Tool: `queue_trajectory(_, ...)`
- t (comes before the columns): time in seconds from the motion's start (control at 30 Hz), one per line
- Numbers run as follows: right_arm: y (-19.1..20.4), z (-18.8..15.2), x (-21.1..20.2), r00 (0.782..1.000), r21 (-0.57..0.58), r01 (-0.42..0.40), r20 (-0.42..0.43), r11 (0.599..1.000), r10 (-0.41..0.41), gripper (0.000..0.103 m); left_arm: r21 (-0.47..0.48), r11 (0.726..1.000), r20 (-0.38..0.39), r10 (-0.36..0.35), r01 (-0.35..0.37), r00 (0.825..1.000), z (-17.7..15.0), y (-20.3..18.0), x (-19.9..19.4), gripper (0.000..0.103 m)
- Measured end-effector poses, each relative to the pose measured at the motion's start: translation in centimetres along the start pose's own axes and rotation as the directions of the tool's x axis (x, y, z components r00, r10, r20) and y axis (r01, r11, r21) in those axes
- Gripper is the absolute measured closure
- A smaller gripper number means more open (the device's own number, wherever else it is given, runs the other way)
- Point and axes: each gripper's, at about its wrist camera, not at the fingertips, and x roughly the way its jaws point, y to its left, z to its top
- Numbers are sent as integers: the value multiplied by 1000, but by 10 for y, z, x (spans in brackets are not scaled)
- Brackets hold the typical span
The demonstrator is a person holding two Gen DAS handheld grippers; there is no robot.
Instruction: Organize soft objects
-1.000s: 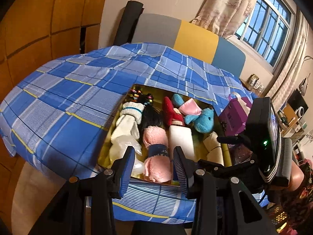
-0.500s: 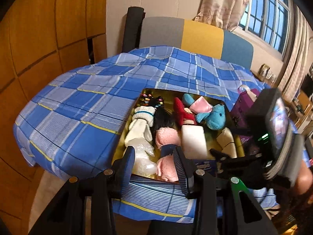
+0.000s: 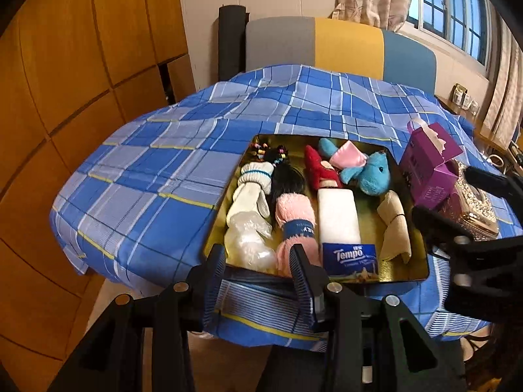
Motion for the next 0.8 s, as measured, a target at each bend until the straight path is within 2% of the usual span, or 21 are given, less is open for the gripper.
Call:
queue_trajectory(0.07, -5, -2, -12, 999, 52, 23, 23, 998, -24, 0, -16, 1000, -9, -23, 23, 1000, -1, 0, -2, 62)
queue_trajectory(0.17, -12, -6, -26, 995, 142, 97, 23, 985, -101, 0, -12, 1000, 21, 1, -1, 1000, 0, -6, -11, 62)
queue_trajectory(0.3, -19, -13, -37, 986, 213, 163, -11, 963, -165, 0, -7, 1000, 37, 11, -11, 999, 3, -13, -21, 62)
queue_trajectory(0.43, -24, -29, -48, 982, 274, 185, -20, 944, -187, 0, -18, 998, 52, 54, -53, 997, -2, -15, -27, 62)
queue_trajectory(0.57, -27, -37, -55, 987, 321, 154, -11, 934, -159, 0, -21, 1000, 38, 15, -14, 999, -8, -14, -29, 62)
queue_trajectory(0.8, -21, -39, -51, 978, 311, 208, -54, 927, -202, 0, -1, 1000, 63, -8, 9, 998, -11, -21, -47, 62)
